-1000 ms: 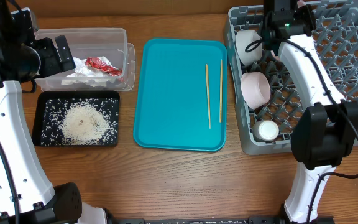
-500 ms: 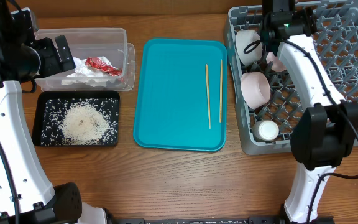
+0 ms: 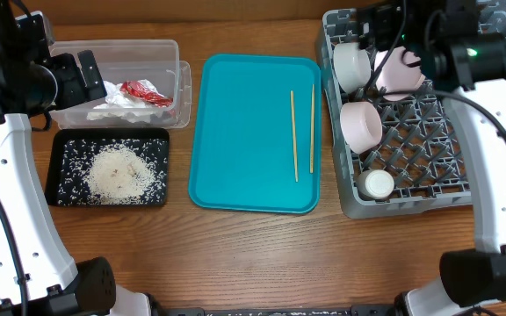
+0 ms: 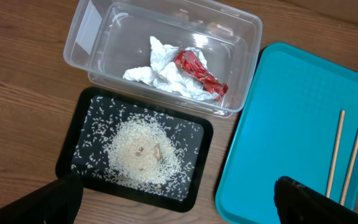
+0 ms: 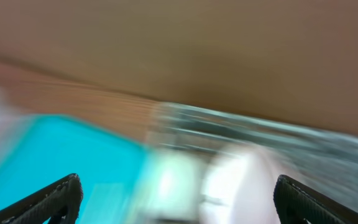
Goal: Sort waste into correct bins and load items into the dishwasher
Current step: 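Move the right gripper to the chopsticks on the teal tray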
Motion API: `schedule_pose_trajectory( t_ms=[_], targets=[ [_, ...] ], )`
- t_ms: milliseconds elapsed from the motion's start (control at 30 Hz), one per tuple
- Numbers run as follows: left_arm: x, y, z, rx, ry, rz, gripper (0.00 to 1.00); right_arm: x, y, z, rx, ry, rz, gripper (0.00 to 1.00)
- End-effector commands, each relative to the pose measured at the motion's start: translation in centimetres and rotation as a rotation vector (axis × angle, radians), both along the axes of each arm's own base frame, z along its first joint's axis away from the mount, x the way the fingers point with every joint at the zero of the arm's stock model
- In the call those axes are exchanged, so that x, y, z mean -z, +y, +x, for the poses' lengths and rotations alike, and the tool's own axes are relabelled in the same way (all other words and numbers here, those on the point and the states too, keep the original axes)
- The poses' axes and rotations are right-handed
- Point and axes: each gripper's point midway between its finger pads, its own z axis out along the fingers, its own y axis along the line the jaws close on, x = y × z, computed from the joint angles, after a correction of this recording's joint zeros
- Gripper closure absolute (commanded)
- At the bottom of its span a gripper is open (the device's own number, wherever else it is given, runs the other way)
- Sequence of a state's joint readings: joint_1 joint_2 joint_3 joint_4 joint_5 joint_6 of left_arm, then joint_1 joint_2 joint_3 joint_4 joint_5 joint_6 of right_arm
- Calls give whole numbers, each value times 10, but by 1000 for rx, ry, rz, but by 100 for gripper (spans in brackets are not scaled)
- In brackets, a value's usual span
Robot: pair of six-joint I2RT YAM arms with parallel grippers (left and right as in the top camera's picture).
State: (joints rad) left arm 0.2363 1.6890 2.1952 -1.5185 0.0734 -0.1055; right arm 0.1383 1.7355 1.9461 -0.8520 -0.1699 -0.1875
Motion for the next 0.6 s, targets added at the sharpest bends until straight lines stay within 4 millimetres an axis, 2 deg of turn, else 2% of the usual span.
schedule_pose_trajectory(
  t_ms=[0, 100, 200, 333, 433, 567],
  targets=[
    [2, 1, 2, -2, 2, 5, 0, -7, 80, -40, -411, 123, 342, 0],
    [2, 1, 2, -2, 2, 5, 0, 9, 92, -39, -394, 224, 420, 0],
    [2, 1, 2, -2, 2, 5, 0, 49, 92, -29, -219, 360, 397, 0],
    [2, 1, 2, -2, 2, 5, 0, 112, 83, -27, 34, 502, 227, 0],
    [2, 1, 2, -2, 3, 5, 0, 141, 91, -32, 92, 544, 113, 0],
    [2, 1, 2, -2, 2, 5, 0, 169, 114, -38, 96, 558, 3, 0]
  ],
)
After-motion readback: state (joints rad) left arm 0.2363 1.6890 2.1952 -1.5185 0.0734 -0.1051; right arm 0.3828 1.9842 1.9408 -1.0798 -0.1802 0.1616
